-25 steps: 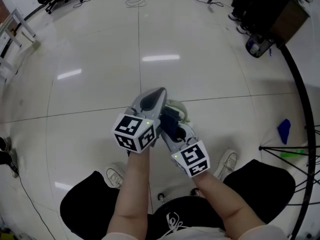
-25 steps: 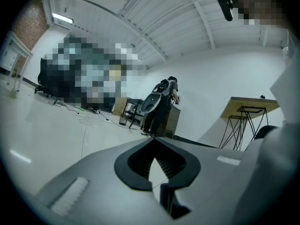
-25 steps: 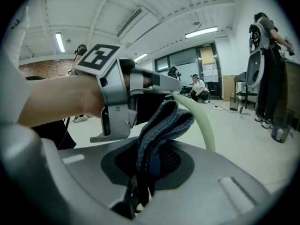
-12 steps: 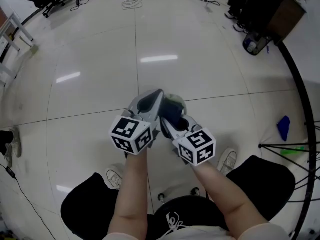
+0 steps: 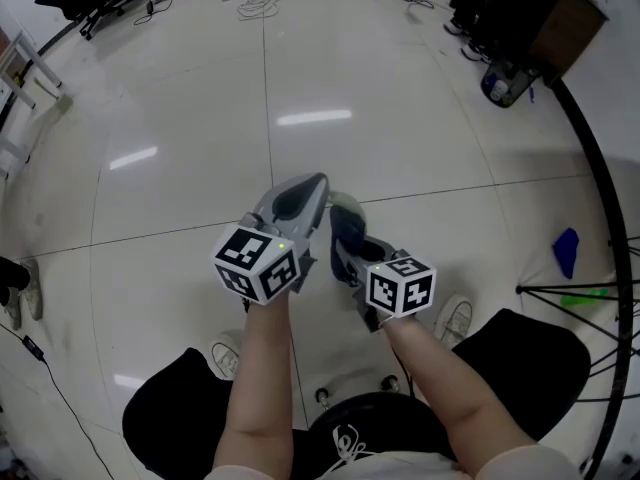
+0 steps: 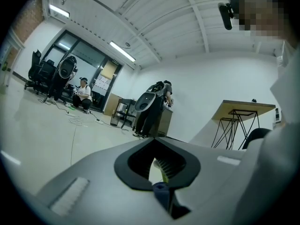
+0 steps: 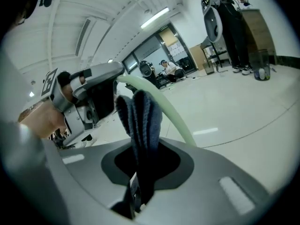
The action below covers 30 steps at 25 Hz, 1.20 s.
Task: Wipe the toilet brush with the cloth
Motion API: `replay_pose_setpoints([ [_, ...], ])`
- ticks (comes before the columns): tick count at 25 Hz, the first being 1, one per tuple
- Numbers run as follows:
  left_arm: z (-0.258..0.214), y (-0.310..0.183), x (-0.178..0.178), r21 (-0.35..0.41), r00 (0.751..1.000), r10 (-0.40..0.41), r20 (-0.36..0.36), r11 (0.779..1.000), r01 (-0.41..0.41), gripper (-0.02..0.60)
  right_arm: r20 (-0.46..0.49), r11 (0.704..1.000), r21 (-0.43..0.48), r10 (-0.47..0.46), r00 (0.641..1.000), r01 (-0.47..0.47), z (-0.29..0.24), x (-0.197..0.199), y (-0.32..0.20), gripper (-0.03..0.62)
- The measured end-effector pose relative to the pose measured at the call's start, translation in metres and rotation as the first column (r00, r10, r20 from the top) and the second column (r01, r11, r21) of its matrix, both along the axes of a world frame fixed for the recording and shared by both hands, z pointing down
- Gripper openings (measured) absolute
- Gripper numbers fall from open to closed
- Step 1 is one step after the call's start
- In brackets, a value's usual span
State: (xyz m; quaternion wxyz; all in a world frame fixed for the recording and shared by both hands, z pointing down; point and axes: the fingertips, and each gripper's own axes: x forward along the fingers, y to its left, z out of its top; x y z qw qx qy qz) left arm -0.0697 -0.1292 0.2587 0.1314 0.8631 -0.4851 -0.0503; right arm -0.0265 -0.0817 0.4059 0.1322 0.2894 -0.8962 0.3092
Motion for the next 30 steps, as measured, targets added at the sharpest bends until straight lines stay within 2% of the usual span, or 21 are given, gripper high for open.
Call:
replay_pose_setpoints([
  [3,0.004,0.000,0.000,-0.001,1.000,-0.009,-0.007,1.000,0.009,0.006,-0.004,0.996,-0.063,0.057,0.998,-0.057,0.024,0.010,-0.006,0.061],
  [7,0.004,-0.004,-0.001,0.010,0.996,-0.023,-0.088,1.000,0.024,0.006,0.008,0.982,-0.142,0.131,0.991,-0.128,0.046,0.022,-0.016,0.061],
  [11,0.002,-0.005,-0.004,0.012,0.993,-0.021,-0.119,1.000,0.022,0.006,0.016,0.952,-0.238,0.202,0.979,-0.192,0.070,0.031,-0.020,0.061],
  [17,0.002,-0.002,-0.002,0.016,0.992,-0.020,-0.122,1.000,0.023,0.006,-0.014,0.895,-0.367,0.268,0.963,-0.255,0.123,0.047,-0.014,0.061],
  [21,0.001,-0.002,-0.004,0.021,0.992,-0.022,-0.123,0.999,0.025,0.006,-0.058,0.876,-0.412,0.251,0.966,-0.252,0.149,0.052,-0.005,0.061],
  [25,0.001,0.001,-0.004,0.019,0.993,-0.021,-0.116,1.000,0.023,0.006,-0.027,0.868,-0.445,0.233,0.972,-0.220,0.151,0.055,0.003,0.063],
  [27,0.001,0.002,-0.004,0.019,0.994,-0.019,-0.105,1.000,0.021,0.006,0.026,0.877,-0.449,0.208,0.978,-0.174,0.135,0.053,0.004,0.063],
  [30,0.000,0.005,-0.006,0.025,0.996,-0.036,-0.080,0.999,0.038,0.006,0.128,0.915,-0.396,0.139,0.982,-0.078,0.092,0.052,0.009,0.063],
])
